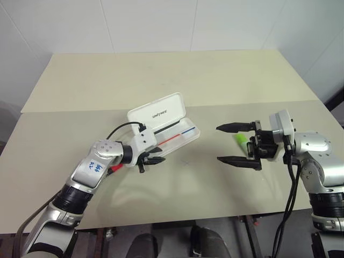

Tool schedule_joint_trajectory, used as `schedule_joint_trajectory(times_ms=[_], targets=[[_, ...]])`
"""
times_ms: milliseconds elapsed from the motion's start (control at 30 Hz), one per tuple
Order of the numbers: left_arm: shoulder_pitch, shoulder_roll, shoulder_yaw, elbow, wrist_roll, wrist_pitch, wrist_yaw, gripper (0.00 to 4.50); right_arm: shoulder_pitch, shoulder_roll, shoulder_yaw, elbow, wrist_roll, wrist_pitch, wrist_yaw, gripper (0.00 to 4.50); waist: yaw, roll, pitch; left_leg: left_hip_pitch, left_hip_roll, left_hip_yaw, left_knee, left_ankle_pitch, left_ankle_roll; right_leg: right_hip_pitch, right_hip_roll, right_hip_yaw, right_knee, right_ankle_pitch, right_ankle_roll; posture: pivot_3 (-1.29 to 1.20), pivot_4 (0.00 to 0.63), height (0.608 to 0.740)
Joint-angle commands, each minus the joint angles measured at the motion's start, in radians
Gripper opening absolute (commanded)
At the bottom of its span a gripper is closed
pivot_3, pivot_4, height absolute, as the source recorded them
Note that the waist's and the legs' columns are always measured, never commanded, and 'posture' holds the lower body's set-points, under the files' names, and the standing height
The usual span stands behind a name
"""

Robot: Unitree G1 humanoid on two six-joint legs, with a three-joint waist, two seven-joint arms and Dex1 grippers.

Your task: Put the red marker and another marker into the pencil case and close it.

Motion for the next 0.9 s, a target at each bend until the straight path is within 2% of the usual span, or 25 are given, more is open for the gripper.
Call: schedule_joint_trajectory(times_ms=[33, 133, 167, 600, 900], targets=[[-0.013, 0.031, -0.033, 0.007, 0.027, 0.047, -0.031, 0.88, -0.036, -0.012, -0.014, -0.009, 0.013, -0.005, 0.009, 4.50, 0.000, 0.000, 0.000, 0.000, 0.000, 0.000, 0.000, 0.000, 0.000, 0.000, 0.000, 0.000, 0.000, 0.000, 0.000, 0.00, 0.150, 0.740], [-0.015, 0.031, -0.046, -0.006, 0.026, 0.057, -0.047, 0.08, -0.050, -0.010, -0.011, -0.007, 0.011, -0.005, 0.010, 4.50, 0.003, -0.001, -0.001, 0.001, 0.000, 0.000, 0.000, 0.000, 0.000, 0.000, 0.000, 0.000, 0.001, 0.000, 0.000, 0.00, 0.150, 0.740], [-0.013, 0.030, -0.050, -0.010, 0.028, 0.061, -0.049, 0.02, -0.053, -0.010, -0.010, -0.006, 0.010, -0.006, 0.010, 4.50, 0.003, -0.001, -0.001, 0.000, 0.000, 0.000, 0.000, 0.000, 0.000, 0.000, 0.000, 0.000, 0.001, 0.000, 0.000, 0.00, 0.150, 0.740], [-0.002, 0.017, -0.076, -0.085, -0.034, 0.046, -0.152, 0.02, -0.078, -0.022, -0.004, 0.022, 0.004, 0.003, 0.023, 4.50, 0.003, -0.002, -0.001, 0.000, 0.000, -0.001, 0.000, 0.000, 0.000, 0.000, 0.000, 0.000, 0.001, 0.000, 0.000, 0.00, 0.150, 0.740], [-0.032, 0.022, -0.138, -0.116, -0.001, -0.051, -0.256, 0.02, -0.057, -0.038, -0.010, 0.005, 0.016, 0.036, 0.031, 4.50, 0.009, -0.002, -0.001, -0.001, -0.001, -0.001, 0.000, 0.000, 0.000, 0.000, -0.001, -0.001, 0.000, 0.000, 0.000, 0.00, 0.150, 0.740]])
